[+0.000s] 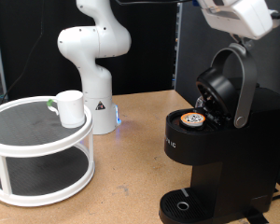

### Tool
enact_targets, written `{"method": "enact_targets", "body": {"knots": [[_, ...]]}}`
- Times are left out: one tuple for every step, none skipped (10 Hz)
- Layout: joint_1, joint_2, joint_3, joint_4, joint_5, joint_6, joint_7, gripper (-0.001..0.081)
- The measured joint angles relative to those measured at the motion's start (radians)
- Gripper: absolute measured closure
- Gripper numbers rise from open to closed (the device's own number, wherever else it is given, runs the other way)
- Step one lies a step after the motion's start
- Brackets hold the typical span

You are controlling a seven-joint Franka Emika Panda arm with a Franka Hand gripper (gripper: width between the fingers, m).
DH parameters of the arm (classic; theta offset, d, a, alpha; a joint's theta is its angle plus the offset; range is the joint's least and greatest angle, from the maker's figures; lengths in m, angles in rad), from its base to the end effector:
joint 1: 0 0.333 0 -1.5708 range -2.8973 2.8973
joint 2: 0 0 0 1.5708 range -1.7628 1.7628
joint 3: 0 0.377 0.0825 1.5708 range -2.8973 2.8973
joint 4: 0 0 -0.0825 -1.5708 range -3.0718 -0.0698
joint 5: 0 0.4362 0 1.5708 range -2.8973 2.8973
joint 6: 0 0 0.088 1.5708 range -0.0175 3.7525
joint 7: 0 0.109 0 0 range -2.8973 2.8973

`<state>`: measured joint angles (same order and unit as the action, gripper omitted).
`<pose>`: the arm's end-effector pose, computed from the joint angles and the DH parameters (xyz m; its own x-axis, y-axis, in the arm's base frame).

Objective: Make a cup of coffee with the keurig machine

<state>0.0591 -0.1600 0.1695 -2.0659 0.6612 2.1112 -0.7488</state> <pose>0.5500 0.1637 0.5714 0.7369 0.4965 0.4588 0.6611 -0.6712 -0.3354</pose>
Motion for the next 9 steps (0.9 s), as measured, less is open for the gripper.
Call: {"method": "enact_targets", "body": {"knots": [[-0.012,-0.006,-0.014,0.002,-0.021,-0.026,-0.012,0.0801],[-0.025,-0.009,-0.029,0.004,-0.045,-0.049,-0.026,0.0801],[-0.038,-0.010,-0.043,0.004,-0.068,-0.070,-0.039,0.0801],[-0.050,-0.010,-0.055,0.003,-0.092,-0.088,-0.051,0.0801],[-0.062,-0.007,-0.064,0.000,-0.116,-0.101,-0.058,0.0801],[-0.074,-0.003,-0.071,-0.004,-0.140,-0.105,-0.066,0.0801],[-0.081,0.000,-0.077,-0.009,-0.165,-0.108,-0.070,0.0801],[-0.087,0.002,-0.080,-0.014,-0.186,-0.108,-0.075,0.0801],[-0.092,0.004,-0.083,-0.021,-0.203,-0.108,-0.086,0.0801]]}}
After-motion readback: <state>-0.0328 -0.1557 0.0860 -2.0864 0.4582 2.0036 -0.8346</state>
